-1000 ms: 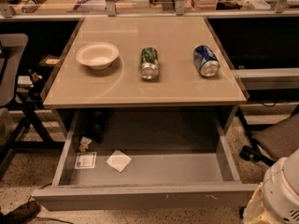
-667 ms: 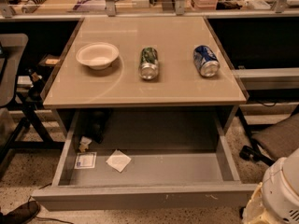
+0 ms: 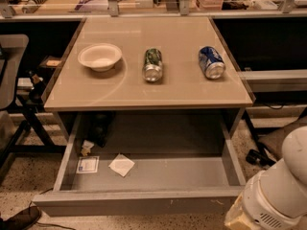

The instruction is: Close top drawer

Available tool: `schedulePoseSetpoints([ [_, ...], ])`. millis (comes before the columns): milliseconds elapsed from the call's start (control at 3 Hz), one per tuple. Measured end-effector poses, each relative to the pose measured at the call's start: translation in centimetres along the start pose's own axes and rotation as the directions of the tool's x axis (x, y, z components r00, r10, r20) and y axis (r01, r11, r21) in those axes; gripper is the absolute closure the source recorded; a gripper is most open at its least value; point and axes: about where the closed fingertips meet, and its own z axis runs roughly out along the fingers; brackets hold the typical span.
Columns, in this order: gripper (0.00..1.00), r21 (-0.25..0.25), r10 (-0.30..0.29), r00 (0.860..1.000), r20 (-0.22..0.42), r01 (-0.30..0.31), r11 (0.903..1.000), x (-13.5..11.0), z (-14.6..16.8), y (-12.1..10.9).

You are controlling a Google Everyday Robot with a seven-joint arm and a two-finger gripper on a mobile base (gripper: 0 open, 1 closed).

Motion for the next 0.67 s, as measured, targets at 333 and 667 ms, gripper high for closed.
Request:
schedulePoseSetpoints([
  [333, 1.0, -0.004, 0.024, 0.999, 0.041, -0.023, 0.9997, -1.0, 2.7, -1.3],
  [667, 1.0, -0.003, 0.038, 0.997, 0.069, -0.038, 0.9993, -1.8, 4.8, -2.2],
])
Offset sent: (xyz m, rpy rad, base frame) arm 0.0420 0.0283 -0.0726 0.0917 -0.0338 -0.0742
